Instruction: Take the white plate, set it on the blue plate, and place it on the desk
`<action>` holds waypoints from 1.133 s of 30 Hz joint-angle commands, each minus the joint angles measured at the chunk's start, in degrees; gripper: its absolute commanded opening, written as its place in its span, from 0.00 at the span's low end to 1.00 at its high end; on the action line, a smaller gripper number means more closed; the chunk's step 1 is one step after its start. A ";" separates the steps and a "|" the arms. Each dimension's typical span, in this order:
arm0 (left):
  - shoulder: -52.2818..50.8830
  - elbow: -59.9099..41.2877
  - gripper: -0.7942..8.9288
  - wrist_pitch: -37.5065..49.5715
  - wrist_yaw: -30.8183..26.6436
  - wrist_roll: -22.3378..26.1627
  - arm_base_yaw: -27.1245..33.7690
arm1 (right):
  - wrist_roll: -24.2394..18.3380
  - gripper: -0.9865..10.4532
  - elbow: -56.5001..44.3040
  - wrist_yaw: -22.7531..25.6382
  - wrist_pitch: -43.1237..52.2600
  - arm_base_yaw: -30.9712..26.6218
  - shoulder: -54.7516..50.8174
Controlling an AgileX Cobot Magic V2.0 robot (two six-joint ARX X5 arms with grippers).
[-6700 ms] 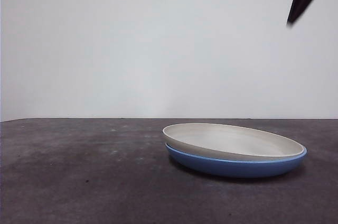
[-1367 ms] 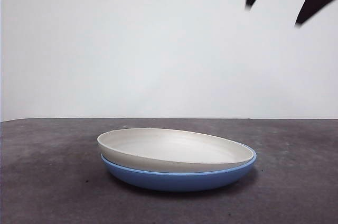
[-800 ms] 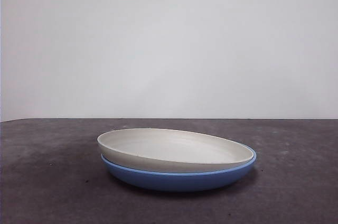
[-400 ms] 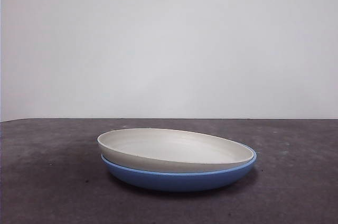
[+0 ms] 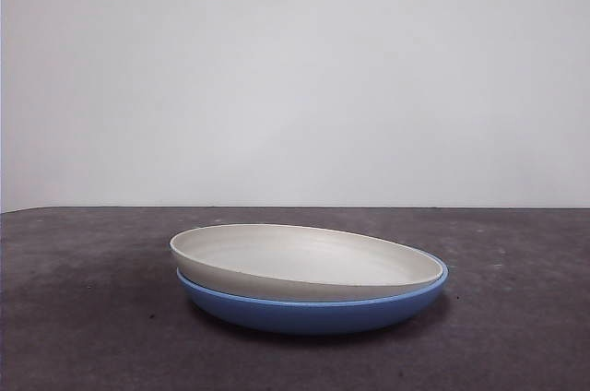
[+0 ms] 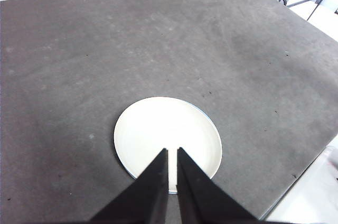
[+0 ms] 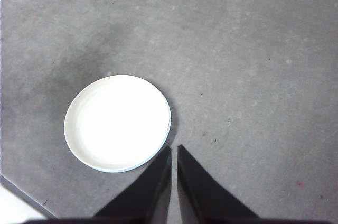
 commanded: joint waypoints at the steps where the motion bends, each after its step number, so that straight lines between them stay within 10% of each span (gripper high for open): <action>1: 0.26 0.42 0.11 0.79 -0.26 0.22 -0.42 | -0.24 0.10 0.63 0.02 0.63 0.28 0.35; 12: -4.42 -4.31 0.10 5.60 1.66 0.72 13.31 | -0.24 0.10 0.63 0.04 0.63 0.28 0.35; 19: -16.90 -27.71 0.10 25.86 -7.85 7.63 27.28 | -0.24 0.10 0.63 0.04 0.63 0.28 0.35; 34: -39.56 -59.58 0.10 39.93 -9.75 1.22 34.01 | -0.24 0.10 0.63 0.04 0.68 0.28 0.35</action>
